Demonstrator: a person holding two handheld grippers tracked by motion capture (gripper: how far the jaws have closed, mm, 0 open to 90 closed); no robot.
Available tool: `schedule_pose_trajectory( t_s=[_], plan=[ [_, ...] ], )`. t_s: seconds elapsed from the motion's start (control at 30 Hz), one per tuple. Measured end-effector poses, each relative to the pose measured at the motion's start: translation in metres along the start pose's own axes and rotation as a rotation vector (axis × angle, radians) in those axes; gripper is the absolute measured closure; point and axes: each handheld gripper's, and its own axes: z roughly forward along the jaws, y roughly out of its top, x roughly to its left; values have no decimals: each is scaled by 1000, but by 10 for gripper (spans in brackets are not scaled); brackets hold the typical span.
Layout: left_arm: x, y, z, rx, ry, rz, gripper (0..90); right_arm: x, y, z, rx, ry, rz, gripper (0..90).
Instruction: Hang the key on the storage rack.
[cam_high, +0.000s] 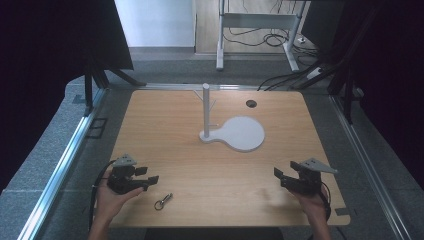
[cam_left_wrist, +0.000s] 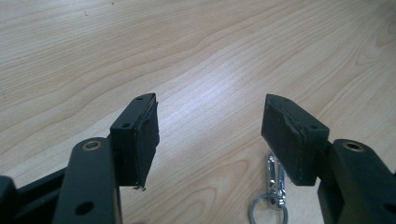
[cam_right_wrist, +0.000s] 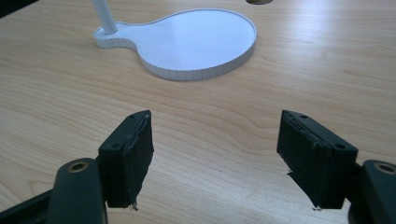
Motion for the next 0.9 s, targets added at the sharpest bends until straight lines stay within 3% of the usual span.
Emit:
schedule_pose_trajectory(
  t_s=[0.2,0.47,0.67,0.9],
  plan=[
    [-3,-1,1,7,6,-9,372,-8,3,-8,-47,8,22,303],
    [-9,1,3,9,3,4,372,-10,-3,-5,-19,67,32,326],
    [-15,3,1,6,7,16,373,-6,1,-10,-38,95,14,330],
    [-22,5,-3,8,-17,20,379,-6,-5,-14,-40,99,18,344]
  ],
)
